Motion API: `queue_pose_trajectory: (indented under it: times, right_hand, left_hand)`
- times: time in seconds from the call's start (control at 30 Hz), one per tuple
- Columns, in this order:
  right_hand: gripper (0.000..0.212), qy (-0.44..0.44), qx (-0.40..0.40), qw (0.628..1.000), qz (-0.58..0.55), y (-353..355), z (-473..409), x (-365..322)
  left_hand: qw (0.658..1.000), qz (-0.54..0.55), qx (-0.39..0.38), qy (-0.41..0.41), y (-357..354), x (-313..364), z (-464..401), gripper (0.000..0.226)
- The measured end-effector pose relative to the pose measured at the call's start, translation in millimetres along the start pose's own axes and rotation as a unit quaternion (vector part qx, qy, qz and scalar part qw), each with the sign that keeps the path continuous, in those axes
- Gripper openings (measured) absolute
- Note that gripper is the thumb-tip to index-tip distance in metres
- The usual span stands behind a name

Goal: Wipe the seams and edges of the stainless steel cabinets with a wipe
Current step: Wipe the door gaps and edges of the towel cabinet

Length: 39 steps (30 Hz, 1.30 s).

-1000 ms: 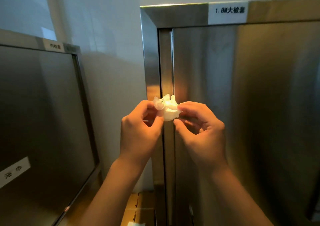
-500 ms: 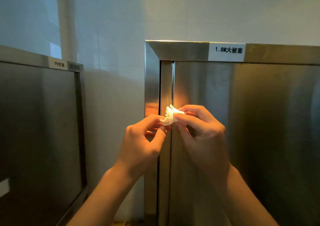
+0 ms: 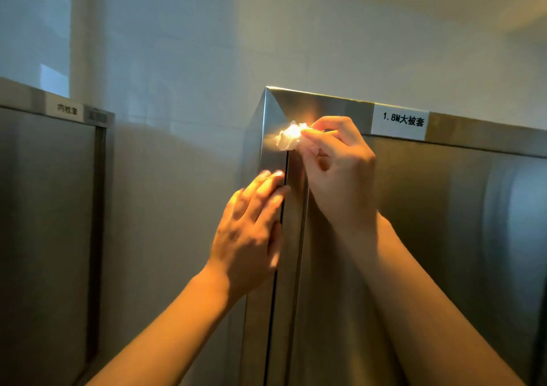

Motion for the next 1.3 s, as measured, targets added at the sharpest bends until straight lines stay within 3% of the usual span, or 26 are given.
queue_pose_trajectory:
  times: [0.2, 0.57, 0.67, 0.83, 1.1, 1.3]
  right_hand:
    - [0.018, 0.012, 0.02, 0.999, 0.046, -28.1, -2.3, -0.9]
    - [0.016, 0.017, -0.026, 0.999, 0.037, -37.2, 62.6, -9.6]
    - [0.021, 0.032, -0.088, 0.995, 0.018, -39.4, 82.8, -12.8]
    - [0.012, 0.04, -0.172, 0.983, -0.042, -19.1, 72.8, -10.1]
    - [0.007, 0.08, -0.074, 0.993, 0.056, 35.8, -2.0, -4.0]
    - [0.008, 0.118, -0.104, 0.983, 0.098, -0.7, -18.0, 14.7]
  left_hand:
    - [0.988, 0.126, 0.078, -0.037, -14.4, -12.1, 7.5, 0.048]
    - [0.972, 0.203, 0.096, -0.065, -14.8, -16.8, 10.0, 0.046]
    - [0.978, 0.181, 0.085, -0.064, -14.4, -14.5, 9.3, 0.046]
    - [0.991, 0.106, 0.057, -0.062, -12.9, -14.1, 10.2, 0.041]
    - [0.996, 0.047, 0.004, -0.075, -15.9, -14.4, 15.1, 0.028]
    - [0.996, 0.057, 0.002, -0.074, -18.0, -14.9, 16.5, 0.028]
Point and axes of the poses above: each hand's wrist, its own z-axis away from the middle knuckle, its own y-axis out of the back of the hand, x = y × z, the point moved 6 cm from there along -z, towards the middle knuckle, and after that the axes turned 11 degrees about -x, right-handed, at the moved point
